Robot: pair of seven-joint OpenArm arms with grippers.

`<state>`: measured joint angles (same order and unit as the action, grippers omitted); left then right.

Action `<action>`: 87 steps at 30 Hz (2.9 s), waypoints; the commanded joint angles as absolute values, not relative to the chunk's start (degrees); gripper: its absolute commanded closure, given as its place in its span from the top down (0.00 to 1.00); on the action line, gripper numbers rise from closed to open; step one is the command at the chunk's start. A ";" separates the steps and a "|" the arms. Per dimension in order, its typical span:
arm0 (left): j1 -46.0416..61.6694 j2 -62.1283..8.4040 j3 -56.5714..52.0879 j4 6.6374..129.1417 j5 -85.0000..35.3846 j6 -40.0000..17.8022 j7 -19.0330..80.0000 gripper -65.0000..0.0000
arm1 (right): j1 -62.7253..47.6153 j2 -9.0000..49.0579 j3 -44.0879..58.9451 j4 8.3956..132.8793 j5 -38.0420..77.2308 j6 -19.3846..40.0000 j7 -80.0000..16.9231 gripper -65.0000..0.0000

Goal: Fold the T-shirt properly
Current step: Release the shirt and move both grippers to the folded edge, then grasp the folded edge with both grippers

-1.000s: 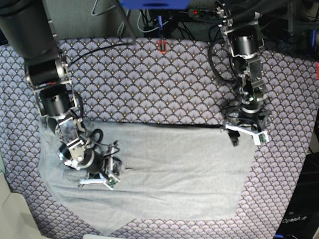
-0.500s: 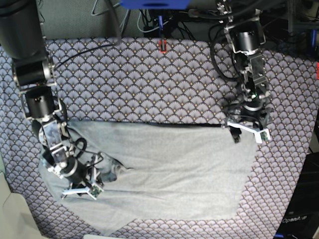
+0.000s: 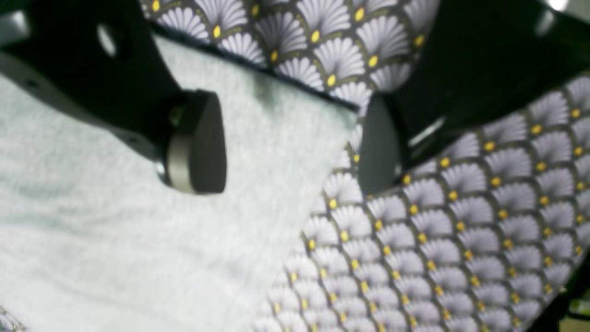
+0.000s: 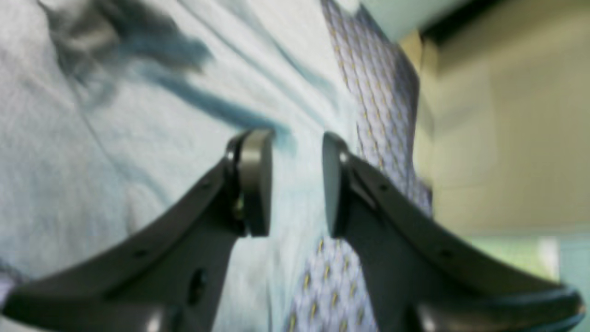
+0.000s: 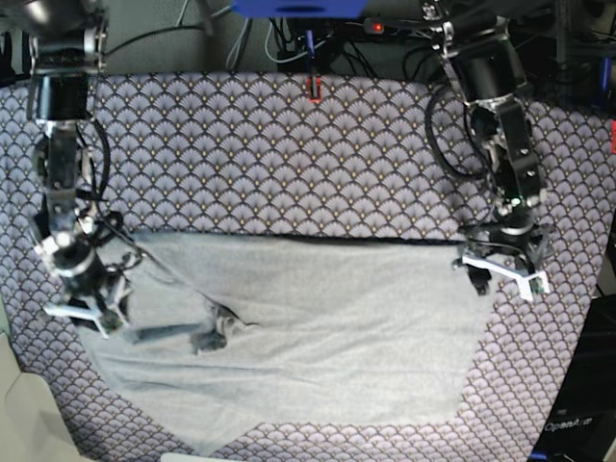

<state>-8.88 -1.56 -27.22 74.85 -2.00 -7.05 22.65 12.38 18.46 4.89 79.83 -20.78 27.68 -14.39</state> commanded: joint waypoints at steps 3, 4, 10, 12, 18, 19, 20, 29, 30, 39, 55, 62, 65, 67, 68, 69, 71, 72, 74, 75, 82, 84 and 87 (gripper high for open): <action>-9.45 -2.51 -27.12 78.29 -5.32 -6.90 23.96 0.67 | 10.07 17.27 13.23 80.04 -20.18 28.62 -13.23 0.32; -9.36 -2.77 -27.12 79.25 -6.46 -6.90 25.19 0.67 | 9.19 16.66 15.78 79.08 -19.21 31.08 -12.62 0.35; -5.93 -4.88 -27.21 83.30 -10.24 -9.10 28.97 0.67 | 8.31 14.20 30.37 75.03 -14.64 40.00 -11.38 0.57; -5.23 -4.88 -27.38 83.21 -10.07 -11.30 29.41 0.67 | 8.31 13.58 32.66 74.15 -14.64 40.00 -11.38 0.60; -4.35 -4.97 -27.47 82.51 -10.07 -11.82 29.41 0.67 | 8.13 11.21 36.00 73.71 -14.81 40.00 -11.38 0.61; -4.35 -4.97 -27.47 82.51 -10.07 -11.74 29.41 0.67 | 7.87 10.86 36.44 73.98 -14.90 40.00 -11.38 0.61; -4.35 -4.97 -27.56 82.51 -10.07 -11.65 29.41 0.67 | 7.16 10.86 37.05 73.89 -14.90 40.00 -11.38 0.61; -4.79 -8.31 -27.47 76.35 -10.07 -11.56 28.97 0.67 | 3.56 9.19 37.49 73.63 -14.55 40.00 -11.12 0.60; -4.79 -8.57 -27.47 75.56 -10.07 -11.56 28.88 0.67 | 3.30 8.84 37.49 73.54 -14.55 40.00 -10.68 0.60; -4.88 -8.92 -27.56 73.63 -10.07 -11.65 28.70 0.67 | 3.47 8.75 37.14 71.16 -14.55 40.00 -8.48 0.60; -6.46 -8.57 -27.12 73.54 -10.07 -11.74 28.70 0.67 | 6.90 10.95 37.41 60.79 -14.90 40.00 -1.27 0.51; -8.92 -8.48 -27.12 70.90 -10.07 -11.56 28.70 0.67 | 6.73 10.95 37.41 60.79 -14.90 40.00 -1.27 0.41; -10.86 -8.48 -27.12 66.95 -10.07 -11.56 28.70 0.67 | 6.64 10.95 37.41 60.79 -14.90 40.00 -1.27 0.41; -11.74 -8.40 -27.21 64.48 -10.07 -11.65 28.53 0.67 | 6.64 10.95 37.41 60.79 -14.99 40.00 -1.27 0.41; -11.91 -8.40 -27.21 63.60 -10.07 -11.65 28.18 0.67 | 6.64 11.03 37.41 60.79 -14.99 40.00 -1.27 0.41; -11.91 -8.31 -27.21 62.90 -10.07 -11.74 27.56 0.67 | 6.64 11.03 37.41 60.79 -14.99 40.00 -1.27 0.41; -12.00 -8.31 -27.12 61.85 -10.07 -11.74 25.80 0.67 | 6.64 11.03 37.41 60.97 -14.99 40.00 -1.27 0.41; -11.91 -8.31 -27.12 61.41 -10.07 -11.74 25.27 0.67 | 6.64 11.03 37.41 60.97 -14.99 40.00 -1.27 0.41; -11.91 -8.31 -27.12 60.53 -10.15 -11.74 25.01 0.67 | 6.55 11.03 37.41 60.88 -14.99 40.00 -1.27 0.41; -12.00 -8.22 -27.12 60.18 -10.24 -11.82 24.92 0.66 | 6.55 11.03 37.41 60.88 -14.99 40.00 -1.27 0.41; -11.74 -8.22 -27.12 59.91 -10.51 -12.09 25.01 0.66 | 6.55 11.03 37.23 60.88 -14.99 40.00 -1.27 0.41; -11.74 -8.22 -27.12 59.91 -10.51 -12.09 25.10 0.60 | 6.55 11.03 37.14 60.88 -14.99 40.00 -1.27 0.41; -11.91 -8.22 -27.12 59.82 -10.24 -12.09 25.10 0.38 | 6.55 11.03 37.14 60.88 -14.99 40.00 -1.27 0.41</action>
